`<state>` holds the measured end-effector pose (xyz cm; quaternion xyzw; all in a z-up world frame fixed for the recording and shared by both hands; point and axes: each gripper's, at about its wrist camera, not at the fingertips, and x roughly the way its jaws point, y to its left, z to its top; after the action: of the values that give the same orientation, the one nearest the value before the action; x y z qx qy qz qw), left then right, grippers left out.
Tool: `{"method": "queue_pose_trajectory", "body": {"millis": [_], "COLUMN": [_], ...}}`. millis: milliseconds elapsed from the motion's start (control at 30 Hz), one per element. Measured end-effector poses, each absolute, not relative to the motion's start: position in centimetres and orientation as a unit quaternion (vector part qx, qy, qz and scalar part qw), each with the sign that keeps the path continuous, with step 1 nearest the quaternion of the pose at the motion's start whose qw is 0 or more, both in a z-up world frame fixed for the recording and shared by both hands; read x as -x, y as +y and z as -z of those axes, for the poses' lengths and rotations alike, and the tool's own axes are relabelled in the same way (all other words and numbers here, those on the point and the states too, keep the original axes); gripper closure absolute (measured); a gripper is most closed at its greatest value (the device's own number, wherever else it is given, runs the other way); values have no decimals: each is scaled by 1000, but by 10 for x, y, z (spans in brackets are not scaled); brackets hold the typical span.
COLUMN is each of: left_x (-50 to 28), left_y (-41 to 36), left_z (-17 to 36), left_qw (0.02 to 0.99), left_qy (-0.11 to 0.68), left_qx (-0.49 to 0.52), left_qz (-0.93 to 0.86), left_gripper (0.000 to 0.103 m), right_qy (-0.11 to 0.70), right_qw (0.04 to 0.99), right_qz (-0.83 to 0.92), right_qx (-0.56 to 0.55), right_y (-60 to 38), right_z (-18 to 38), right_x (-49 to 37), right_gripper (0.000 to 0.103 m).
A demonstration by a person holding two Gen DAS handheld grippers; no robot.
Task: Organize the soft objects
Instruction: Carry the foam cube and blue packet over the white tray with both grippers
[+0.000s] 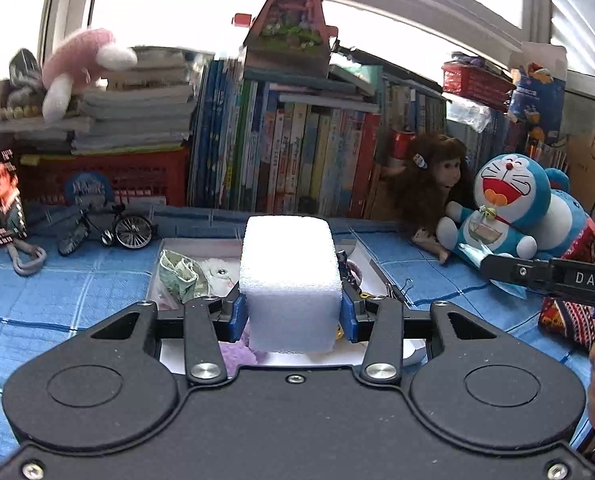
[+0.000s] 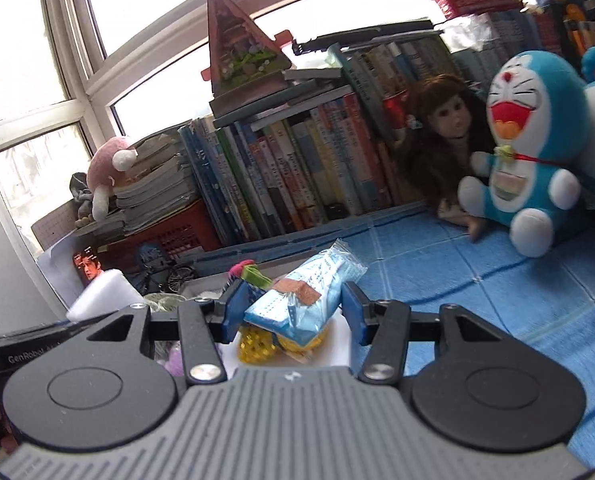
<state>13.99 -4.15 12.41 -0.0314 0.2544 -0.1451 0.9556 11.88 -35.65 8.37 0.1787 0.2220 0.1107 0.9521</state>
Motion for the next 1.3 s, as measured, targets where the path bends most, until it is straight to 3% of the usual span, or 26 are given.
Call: {"method": "queue_pose_trajectory", "body": {"millis": [533,1300], "left_x": [-243,-295], "left_y": [-35,-43], "left_z": [-107,-67], "left_qw": [915,901], "left_qy": [377,417], "left_qx": [56,32], "left_qz": [135,118], "left_gripper": [61,60], "right_qy": [322,413], "right_qw": [922,880], "right_qz": [-125,-96], "right_qx": [-173,-214], "right_y": [-322,-337], "right_z": [-82,-23], "right_x": [-234,-313], "right_gripper": [47,43]}}
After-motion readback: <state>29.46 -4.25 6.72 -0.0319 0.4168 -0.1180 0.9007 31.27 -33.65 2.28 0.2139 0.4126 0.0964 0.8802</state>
